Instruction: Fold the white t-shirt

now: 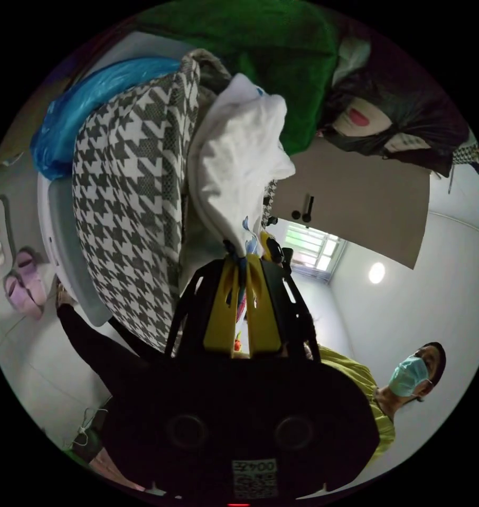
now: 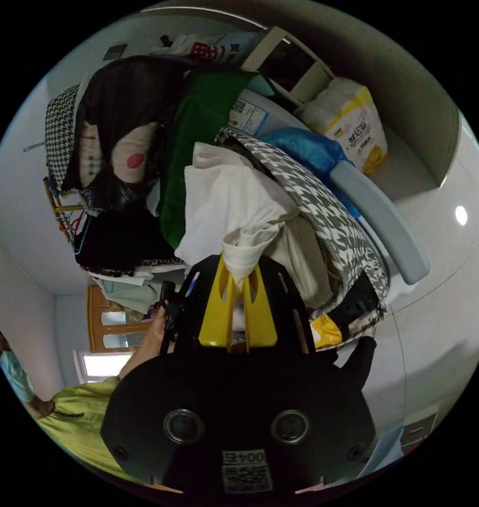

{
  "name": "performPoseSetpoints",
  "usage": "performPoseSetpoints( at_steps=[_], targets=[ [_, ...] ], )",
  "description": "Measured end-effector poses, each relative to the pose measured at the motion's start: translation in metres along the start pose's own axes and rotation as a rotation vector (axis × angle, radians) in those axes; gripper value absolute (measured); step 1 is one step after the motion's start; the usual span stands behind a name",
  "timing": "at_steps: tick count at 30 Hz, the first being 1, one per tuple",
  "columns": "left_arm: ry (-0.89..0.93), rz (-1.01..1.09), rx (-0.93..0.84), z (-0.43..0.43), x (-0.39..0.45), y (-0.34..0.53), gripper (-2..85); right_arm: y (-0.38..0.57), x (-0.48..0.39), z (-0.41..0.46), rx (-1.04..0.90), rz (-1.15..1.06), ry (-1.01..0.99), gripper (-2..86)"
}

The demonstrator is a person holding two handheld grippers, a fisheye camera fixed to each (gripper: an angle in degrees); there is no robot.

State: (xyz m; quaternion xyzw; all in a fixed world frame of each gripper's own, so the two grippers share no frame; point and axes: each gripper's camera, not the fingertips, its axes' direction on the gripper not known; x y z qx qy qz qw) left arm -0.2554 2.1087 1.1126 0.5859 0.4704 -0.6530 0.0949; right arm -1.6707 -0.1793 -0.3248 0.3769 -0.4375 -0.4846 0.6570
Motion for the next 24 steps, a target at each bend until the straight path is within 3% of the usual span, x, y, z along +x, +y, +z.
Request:
performPoseSetpoints(
  at_steps=[11, 15, 24],
  targets=[
    [-0.047, -0.021, -0.073, 0.017, 0.007, -0.003, 3.3, 0.015, -0.034, 0.006, 0.018, 0.006, 0.044, 2.5],
    [-0.149, 0.057, -0.096, 0.035, 0.015, 0.009, 3.2, 0.014, -0.044, 0.012, -0.012, 0.005, 0.094, 2.7],
    [-0.381, 0.144, -0.102, 0.051, 0.044, 0.047, 3.3, 0.05, -0.149, -0.017, -0.039, -0.149, 0.409, 5.8]
  ],
)
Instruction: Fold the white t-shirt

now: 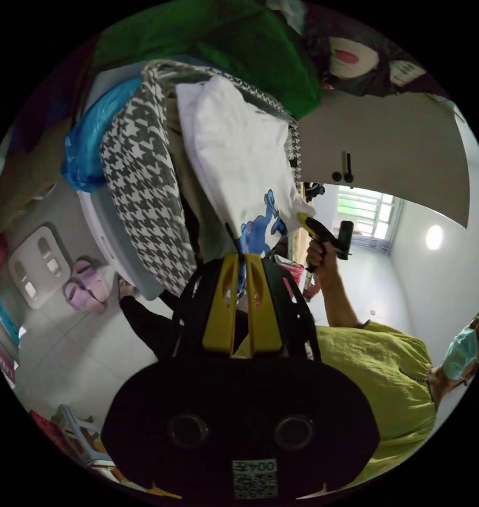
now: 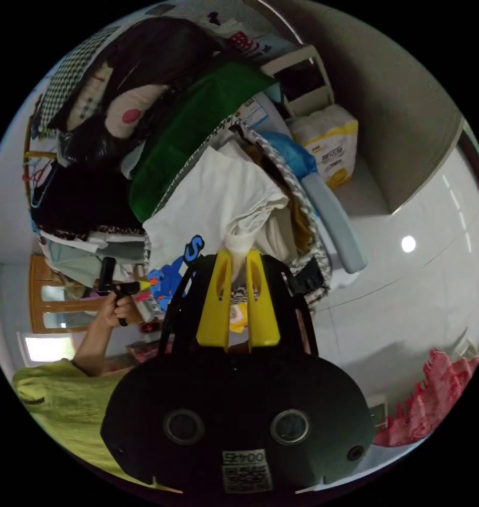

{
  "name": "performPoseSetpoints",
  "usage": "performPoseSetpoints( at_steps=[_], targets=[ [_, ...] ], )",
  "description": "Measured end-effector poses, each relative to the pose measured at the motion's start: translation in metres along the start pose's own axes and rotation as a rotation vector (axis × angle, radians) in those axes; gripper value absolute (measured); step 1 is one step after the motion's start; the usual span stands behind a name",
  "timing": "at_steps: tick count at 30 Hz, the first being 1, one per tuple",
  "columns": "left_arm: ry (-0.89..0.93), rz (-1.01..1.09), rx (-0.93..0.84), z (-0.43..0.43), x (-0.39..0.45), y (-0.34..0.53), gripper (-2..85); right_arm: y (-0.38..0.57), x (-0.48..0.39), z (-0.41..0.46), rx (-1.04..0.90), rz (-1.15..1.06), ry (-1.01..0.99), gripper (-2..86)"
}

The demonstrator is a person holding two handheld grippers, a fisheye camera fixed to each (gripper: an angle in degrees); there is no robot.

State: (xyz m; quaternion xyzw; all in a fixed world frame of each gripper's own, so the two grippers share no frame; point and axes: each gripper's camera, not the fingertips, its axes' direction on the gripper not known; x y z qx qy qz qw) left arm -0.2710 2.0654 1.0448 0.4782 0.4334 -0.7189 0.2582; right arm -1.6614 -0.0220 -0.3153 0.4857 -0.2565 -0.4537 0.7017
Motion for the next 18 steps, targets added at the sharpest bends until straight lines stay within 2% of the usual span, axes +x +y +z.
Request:
performPoseSetpoints(
  at_steps=[4, 7, 9, 11, 15, 17, 18],
  targets=[
    [-0.065, 0.078, 0.066, -0.002, 0.03, 0.015, 3.7, 0.011, -0.04, -0.038, 0.076, -0.103, 0.162, 7.1],
    [-0.146, 0.179, 0.128, 0.011, 0.065, 0.021, 6.4, 0.005, -0.067, -0.035, 0.015, -0.188, 0.16, 8.4],
    [-0.312, 0.231, 0.133, 0.037, 0.086, 0.015, 11.7, 0.0, -0.079, -0.026, -0.02, -0.221, 0.18, 9.3],
    [-0.364, 0.234, 0.128, 0.057, 0.09, 0.005, 15.0, -0.009, -0.089, -0.011, -0.074, -0.24, 0.21, 10.0],
    [-0.374, 0.13, 0.074, 0.097, 0.071, -0.017, 17.8, -0.019, -0.091, 0.013, -0.207, -0.226, 0.228, 10.8],
    [-0.322, 0.12, 0.1, 0.097, 0.076, -0.013, 17.7, -0.018, -0.104, -0.013, -0.153, -0.235, 0.215, 10.4],
    [-0.318, 0.157, 0.177, 0.091, 0.089, -0.005, 17.4, -0.018, -0.109, -0.023, -0.121, -0.245, 0.192, 10.2]
  ],
)
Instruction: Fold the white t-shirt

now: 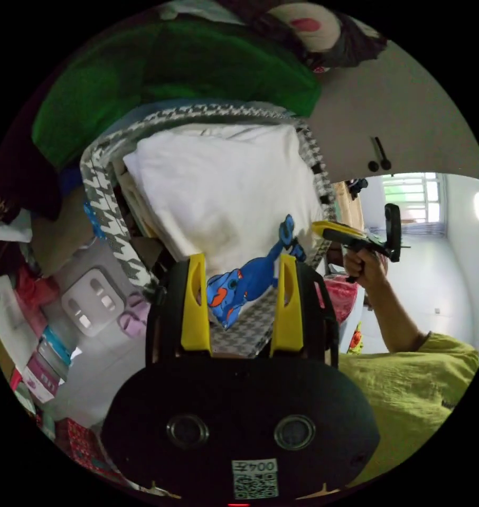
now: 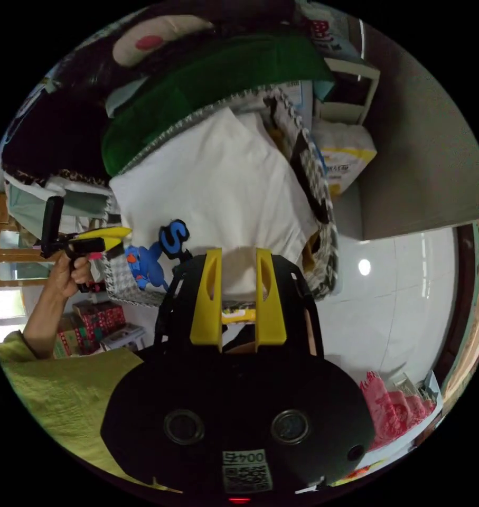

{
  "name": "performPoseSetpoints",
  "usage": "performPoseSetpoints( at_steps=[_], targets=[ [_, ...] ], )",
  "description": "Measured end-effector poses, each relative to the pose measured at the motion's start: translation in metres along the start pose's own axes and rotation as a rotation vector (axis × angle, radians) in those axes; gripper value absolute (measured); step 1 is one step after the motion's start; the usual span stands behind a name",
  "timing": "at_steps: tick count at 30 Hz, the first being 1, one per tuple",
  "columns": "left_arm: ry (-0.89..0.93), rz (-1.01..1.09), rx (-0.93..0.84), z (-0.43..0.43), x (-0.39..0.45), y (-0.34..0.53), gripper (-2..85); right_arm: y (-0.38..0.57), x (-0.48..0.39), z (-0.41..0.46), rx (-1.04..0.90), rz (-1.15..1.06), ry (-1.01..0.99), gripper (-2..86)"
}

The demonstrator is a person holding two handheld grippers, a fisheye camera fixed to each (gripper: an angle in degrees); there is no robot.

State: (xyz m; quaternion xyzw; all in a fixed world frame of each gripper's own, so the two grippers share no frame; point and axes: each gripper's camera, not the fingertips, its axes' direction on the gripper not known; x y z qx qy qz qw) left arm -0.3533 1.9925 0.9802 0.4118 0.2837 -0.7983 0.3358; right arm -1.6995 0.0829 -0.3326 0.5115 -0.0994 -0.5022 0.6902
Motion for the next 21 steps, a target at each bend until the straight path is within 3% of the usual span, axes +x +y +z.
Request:
performPoseSetpoints(
  at_steps=[5, 12, 16, 21],
  targets=[
    [-0.15, 0.091, 0.297, -0.024, 0.034, 0.007, 16.0, -0.032, -0.011, -0.068, 0.239, -0.053, -0.096, 10.6],
    [-0.085, -0.135, 0.296, 0.035, 0.015, -0.015, 16.5, -0.079, -0.02, -0.082, 0.253, -0.089, -0.066, 11.0],
    [-0.118, -0.193, 0.283, 0.056, 0.014, -0.019, 13.8, -0.093, -0.005, -0.069, 0.12, -0.083, 0.018, 10.9],
    [-0.091, -0.25, 0.291, 0.077, 0.016, -0.015, 10.4, -0.076, 0.024, -0.092, 0.127, -0.039, -0.052, 10.7]
  ],
)
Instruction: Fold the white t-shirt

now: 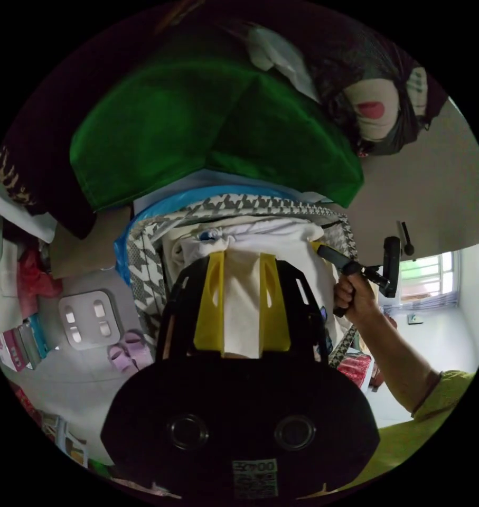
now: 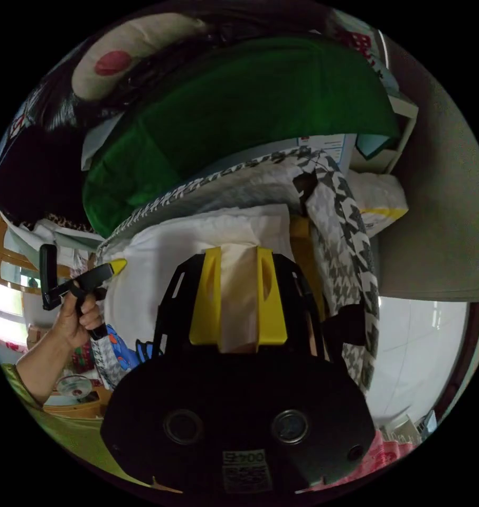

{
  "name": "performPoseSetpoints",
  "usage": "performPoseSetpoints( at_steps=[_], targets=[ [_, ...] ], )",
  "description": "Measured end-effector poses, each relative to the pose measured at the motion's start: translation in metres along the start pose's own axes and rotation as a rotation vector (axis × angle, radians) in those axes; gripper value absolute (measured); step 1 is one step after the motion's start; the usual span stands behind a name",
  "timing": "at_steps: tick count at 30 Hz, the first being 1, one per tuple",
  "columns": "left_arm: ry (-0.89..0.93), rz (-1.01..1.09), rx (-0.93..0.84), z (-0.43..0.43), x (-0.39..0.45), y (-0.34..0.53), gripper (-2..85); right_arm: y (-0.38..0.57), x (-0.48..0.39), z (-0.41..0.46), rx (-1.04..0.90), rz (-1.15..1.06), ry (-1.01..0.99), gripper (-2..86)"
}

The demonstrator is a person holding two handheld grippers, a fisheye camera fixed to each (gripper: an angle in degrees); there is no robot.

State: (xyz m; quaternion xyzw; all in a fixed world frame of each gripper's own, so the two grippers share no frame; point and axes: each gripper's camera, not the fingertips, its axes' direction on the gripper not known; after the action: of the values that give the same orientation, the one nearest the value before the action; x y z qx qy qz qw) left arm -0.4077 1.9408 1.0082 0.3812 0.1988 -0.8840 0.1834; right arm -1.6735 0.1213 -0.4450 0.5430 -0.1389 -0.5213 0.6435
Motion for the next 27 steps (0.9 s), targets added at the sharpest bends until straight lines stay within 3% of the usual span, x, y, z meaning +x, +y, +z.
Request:
performPoseSetpoints(
  at_steps=[6, 10, 14, 19, 21, 27],
  targets=[
    [0.14, 0.012, 0.057, -0.021, 0.026, 0.029, 8.8, 0.049, 0.008, -0.13, 0.108, 0.063, -0.085, 10.2],
    [0.245, 0.052, 0.092, -0.046, 0.054, 0.065, 3.3, 0.167, 0.025, -0.274, 0.299, 0.195, -0.24, 8.0],
    [0.319, 0.195, -0.122, -0.025, 0.108, 0.108, 1.0, 0.341, 0.039, -0.392, 0.449, 0.402, -0.293, 1.3],
    [0.419, 0.336, -0.493, 0.045, 0.192, 0.178, 0.4, 0.57, 0.042, -0.499, 0.633, 0.727, -0.299, -0.5],
    [0.445, 0.467, -0.655, 0.08, 0.254, 0.22, 0.3, 0.653, 0.035, -0.534, 0.684, 0.838, -0.259, -0.6],
    [0.538, 0.829, -0.895, 0.131, 0.427, 0.356, 0.2, 0.913, -0.019, -0.632, 0.94, 1.162, -0.099, -0.7]
  ],
)
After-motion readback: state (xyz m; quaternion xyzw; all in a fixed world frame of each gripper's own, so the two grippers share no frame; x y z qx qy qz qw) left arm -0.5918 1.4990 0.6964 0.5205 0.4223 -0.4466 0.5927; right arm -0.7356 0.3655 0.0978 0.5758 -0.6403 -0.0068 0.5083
